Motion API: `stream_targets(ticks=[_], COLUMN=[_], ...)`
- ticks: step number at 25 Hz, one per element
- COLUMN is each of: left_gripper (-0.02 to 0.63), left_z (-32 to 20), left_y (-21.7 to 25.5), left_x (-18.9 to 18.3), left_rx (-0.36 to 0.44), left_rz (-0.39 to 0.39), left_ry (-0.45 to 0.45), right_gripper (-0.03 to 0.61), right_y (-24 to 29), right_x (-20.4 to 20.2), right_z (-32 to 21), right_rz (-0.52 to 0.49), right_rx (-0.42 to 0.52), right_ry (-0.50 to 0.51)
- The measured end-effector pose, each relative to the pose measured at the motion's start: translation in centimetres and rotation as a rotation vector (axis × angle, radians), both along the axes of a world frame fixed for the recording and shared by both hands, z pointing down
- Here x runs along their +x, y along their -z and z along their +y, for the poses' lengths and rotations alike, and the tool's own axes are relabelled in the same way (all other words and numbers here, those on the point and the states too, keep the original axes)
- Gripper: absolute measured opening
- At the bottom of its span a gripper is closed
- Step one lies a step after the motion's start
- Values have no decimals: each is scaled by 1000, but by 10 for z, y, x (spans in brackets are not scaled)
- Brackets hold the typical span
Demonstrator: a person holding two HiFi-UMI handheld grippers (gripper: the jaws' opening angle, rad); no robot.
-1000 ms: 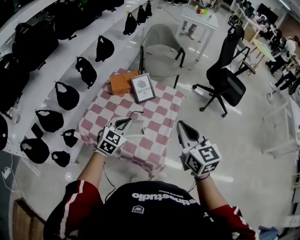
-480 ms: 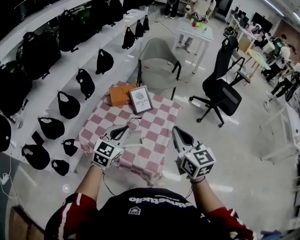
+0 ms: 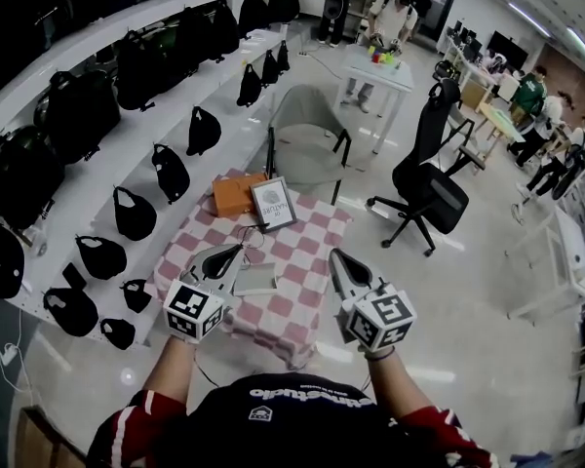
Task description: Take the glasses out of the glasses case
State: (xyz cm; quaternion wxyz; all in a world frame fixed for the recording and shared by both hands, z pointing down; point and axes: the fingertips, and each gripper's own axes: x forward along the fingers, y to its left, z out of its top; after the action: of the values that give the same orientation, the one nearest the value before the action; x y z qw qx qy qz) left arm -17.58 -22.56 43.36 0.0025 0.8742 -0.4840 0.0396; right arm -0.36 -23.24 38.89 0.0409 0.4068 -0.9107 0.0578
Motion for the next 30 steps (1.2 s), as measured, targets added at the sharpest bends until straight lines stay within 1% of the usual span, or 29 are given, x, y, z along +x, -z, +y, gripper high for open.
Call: stream_targets(ticks=[3, 9, 14, 21, 25, 30], left_gripper=[11, 11, 11, 11, 11, 11], left_z=[2, 1, 4, 9, 9, 9], left_y=[18, 44, 62, 74, 80, 86], left_x=[-4, -18, -28, -49, -57, -58], left_rx=[20, 41, 65, 81, 85, 84], left_rz=[20, 75, 82, 98, 114, 121], left_ry=[14, 70, 116, 178, 199, 209], right_gripper=[-5, -5, -5, -6, -5, -6], right_y=[7, 16, 25, 30, 35, 36], right_x=[-1, -3, -2, 6, 9, 14], right_z=[-1, -6, -9, -8, -8, -10], right_rz=[-13, -39, -51, -52, -50, -40], right_rx=[11, 28, 46, 69, 51, 60], right_ry=[-4, -11, -25, -53, -82, -68])
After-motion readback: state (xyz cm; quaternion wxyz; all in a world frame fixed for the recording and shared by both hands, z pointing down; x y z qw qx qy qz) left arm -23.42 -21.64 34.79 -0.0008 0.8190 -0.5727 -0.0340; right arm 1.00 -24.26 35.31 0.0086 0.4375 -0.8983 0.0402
